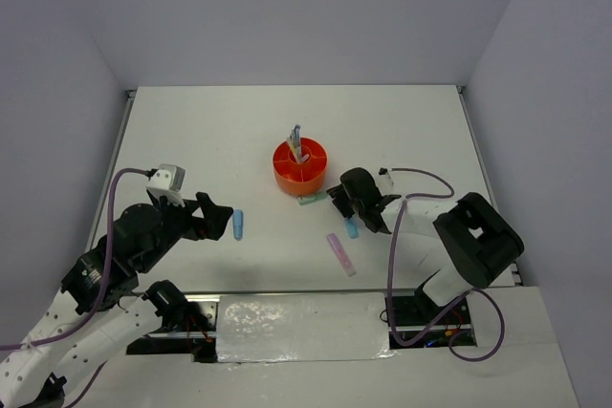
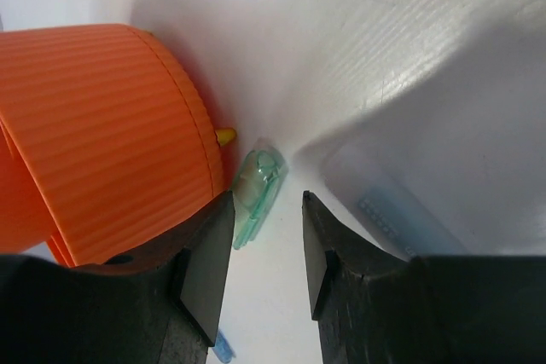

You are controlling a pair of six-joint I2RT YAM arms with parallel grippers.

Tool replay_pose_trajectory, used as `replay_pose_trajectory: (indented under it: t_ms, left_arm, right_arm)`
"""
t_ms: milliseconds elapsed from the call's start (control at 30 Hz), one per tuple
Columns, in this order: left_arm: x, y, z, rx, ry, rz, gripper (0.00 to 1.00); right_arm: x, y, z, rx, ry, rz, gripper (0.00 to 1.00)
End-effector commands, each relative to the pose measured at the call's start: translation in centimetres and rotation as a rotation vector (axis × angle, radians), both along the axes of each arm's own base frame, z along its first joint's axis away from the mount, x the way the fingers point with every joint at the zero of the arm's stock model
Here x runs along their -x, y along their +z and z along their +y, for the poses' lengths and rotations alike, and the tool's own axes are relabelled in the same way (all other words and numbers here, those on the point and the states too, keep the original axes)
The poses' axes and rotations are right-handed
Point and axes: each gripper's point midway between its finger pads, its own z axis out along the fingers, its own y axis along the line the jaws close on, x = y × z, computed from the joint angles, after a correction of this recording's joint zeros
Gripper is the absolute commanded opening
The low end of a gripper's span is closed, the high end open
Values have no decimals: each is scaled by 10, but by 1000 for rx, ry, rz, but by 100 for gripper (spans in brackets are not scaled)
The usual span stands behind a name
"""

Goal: Sort the stationery into containers
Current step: Move the stationery to the center of the board.

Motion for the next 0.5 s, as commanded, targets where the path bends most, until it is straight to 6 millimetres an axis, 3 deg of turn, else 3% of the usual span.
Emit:
replay_pose_trajectory:
  t_ms: [0,467]
  left_arm:
    - [-4,4,0,4,13,-15,99]
    - [-4,5,-1,7,10,-18,99]
  right_arm:
    - [-14,6,0,-32,-19,-26,45]
    - [-43,3,1,-13,58,-85,43]
